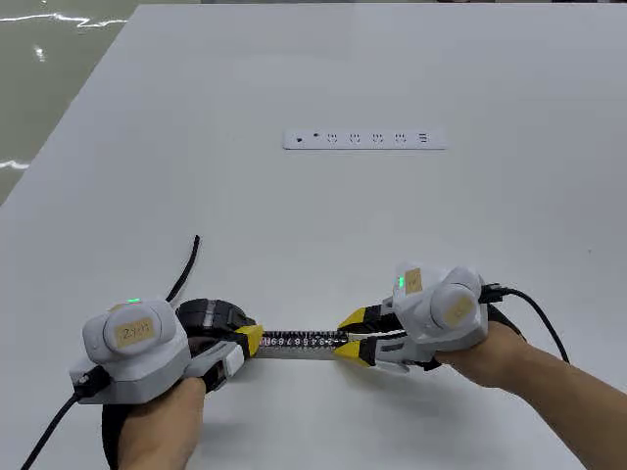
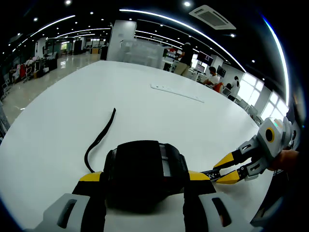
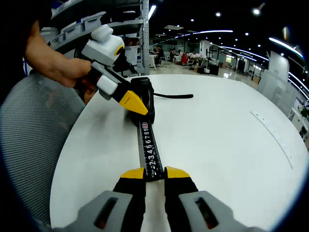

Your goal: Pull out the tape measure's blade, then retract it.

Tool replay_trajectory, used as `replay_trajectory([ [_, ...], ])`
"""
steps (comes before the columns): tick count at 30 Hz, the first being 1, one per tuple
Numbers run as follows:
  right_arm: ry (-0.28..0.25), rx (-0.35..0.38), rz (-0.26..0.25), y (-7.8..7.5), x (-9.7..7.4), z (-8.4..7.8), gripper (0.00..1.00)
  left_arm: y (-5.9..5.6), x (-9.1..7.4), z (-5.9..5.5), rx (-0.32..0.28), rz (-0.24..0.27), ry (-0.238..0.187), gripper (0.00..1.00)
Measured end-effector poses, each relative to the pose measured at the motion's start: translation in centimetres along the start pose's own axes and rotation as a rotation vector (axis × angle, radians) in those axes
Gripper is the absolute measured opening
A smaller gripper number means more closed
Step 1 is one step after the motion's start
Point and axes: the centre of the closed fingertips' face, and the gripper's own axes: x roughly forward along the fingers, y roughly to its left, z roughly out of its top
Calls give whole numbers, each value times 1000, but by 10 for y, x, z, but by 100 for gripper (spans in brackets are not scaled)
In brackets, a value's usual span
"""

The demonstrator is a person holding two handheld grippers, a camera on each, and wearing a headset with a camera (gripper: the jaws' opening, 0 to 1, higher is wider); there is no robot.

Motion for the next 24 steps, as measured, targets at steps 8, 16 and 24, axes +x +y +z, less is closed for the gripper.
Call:
replay_trajectory([
  [8, -1, -7, 10, 1, 8, 6, 12, 1, 1, 0, -4, -1, 0, 62],
  [16, -5, -8, 20, 3, 17, 13, 12, 1, 0, 0, -7, 0, 0, 62],
  [24, -8, -16, 31, 5, 28, 20, 12, 1, 0, 0, -10, -1, -1, 62],
])
